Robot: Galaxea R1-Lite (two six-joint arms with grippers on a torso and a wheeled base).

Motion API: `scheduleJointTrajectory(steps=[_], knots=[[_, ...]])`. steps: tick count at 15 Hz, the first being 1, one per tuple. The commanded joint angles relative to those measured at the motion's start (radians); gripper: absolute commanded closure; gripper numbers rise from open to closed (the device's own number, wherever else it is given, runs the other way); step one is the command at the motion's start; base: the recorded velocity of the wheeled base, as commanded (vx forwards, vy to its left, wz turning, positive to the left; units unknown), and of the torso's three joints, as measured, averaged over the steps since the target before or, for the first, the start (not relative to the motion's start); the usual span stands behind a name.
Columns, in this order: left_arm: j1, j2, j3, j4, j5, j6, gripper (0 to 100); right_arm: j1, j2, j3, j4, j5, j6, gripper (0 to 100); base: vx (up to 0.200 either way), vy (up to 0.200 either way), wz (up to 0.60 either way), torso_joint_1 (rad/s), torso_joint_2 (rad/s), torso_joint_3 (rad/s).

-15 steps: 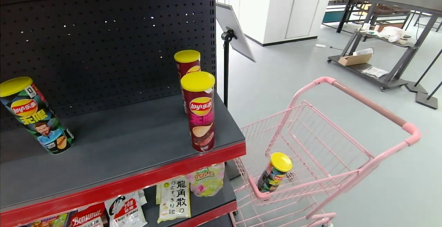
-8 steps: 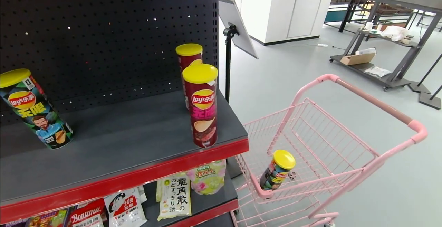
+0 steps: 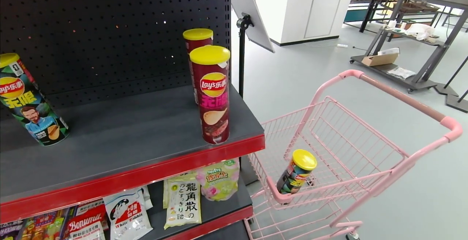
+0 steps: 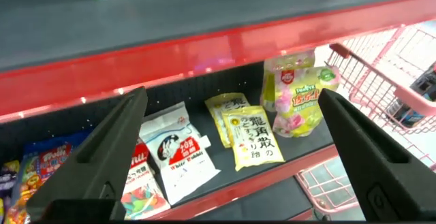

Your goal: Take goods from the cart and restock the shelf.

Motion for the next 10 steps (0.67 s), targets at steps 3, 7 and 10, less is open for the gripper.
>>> scheduleJointTrajectory(steps=[3,7,10], knots=[[0.000,0.001,0.000,0.000,0.000,0.000,0,0.000,0.000,0.000,0.000,0.000,0.000,0,0.000,0.000,0.00,-0.155,0.42,0.263],[0.000,0.001,0.000,0.000,0.000,0.000,0,0.000,0.000,0.000,-0.002,0.000,0.000,0,0.000,0.000,0.00,-0.116,0.31,0.205],[0.000,0.001,0.000,0.000,0.000,0.000,0,-0.001,0.000,0.000,-0.002,0.005,0.006,0,0.000,0.000,0.00,-0.009,0.03,0.019]])
